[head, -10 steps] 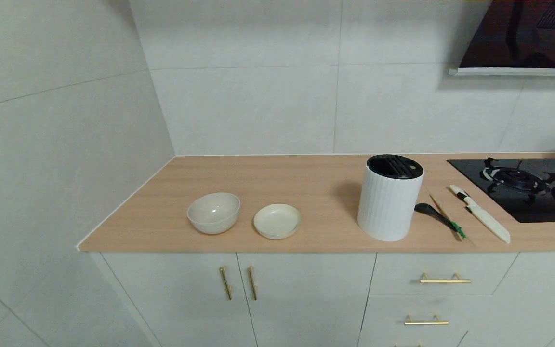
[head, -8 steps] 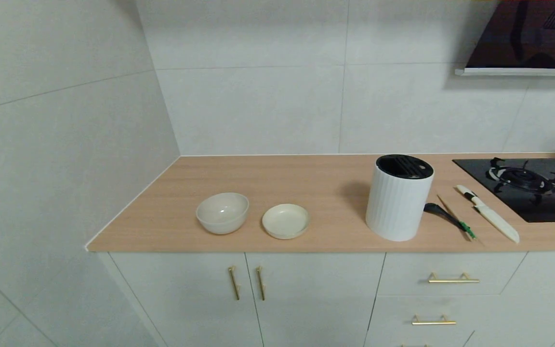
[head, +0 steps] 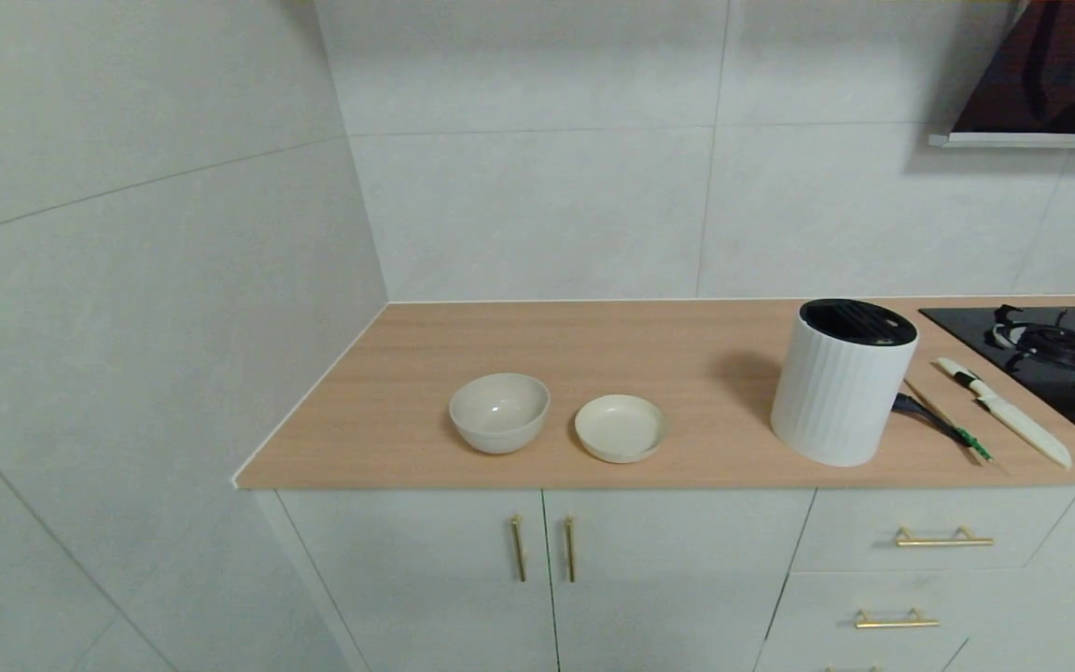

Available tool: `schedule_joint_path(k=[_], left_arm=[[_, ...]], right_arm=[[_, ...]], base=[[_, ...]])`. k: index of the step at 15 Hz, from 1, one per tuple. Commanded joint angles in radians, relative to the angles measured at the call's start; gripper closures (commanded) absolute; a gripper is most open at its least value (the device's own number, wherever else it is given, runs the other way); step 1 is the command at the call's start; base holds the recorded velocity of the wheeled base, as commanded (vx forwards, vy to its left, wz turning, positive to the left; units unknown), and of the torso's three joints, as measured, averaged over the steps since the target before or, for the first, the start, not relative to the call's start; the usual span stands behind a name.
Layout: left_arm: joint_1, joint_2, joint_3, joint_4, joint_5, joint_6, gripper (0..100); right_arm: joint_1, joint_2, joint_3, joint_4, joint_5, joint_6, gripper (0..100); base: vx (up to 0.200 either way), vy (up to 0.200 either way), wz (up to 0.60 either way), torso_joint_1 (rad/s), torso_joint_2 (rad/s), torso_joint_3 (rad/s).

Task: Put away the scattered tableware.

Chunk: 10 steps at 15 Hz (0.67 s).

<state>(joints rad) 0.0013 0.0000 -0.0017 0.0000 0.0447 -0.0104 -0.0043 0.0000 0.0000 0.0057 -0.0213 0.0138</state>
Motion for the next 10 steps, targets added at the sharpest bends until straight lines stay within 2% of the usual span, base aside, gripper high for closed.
schedule_joint_path(k=[1, 4, 10], left_arm=[[0.0, 0.002, 0.0, 0.0, 0.0, 0.0, 0], [0.0, 0.002, 0.0, 0.0, 0.0, 0.0, 0], [0.0, 0.002, 0.0, 0.0, 0.0, 0.0, 0]], right_arm=[[0.0, 0.0, 0.0, 0.0, 0.0, 0.0, 0], [0.0, 0.0, 0.0, 0.0, 0.0, 0.0, 0], [0.0, 0.0, 0.0, 0.0, 0.0, 0.0, 0]], base=[[0.0, 0.2, 0.0, -0.002, 0.0, 0.002], [0.0, 0.2, 0.0, 0.004, 0.0, 0.004], [0.0, 0.0, 0.0, 0.0, 0.0, 0.0]])
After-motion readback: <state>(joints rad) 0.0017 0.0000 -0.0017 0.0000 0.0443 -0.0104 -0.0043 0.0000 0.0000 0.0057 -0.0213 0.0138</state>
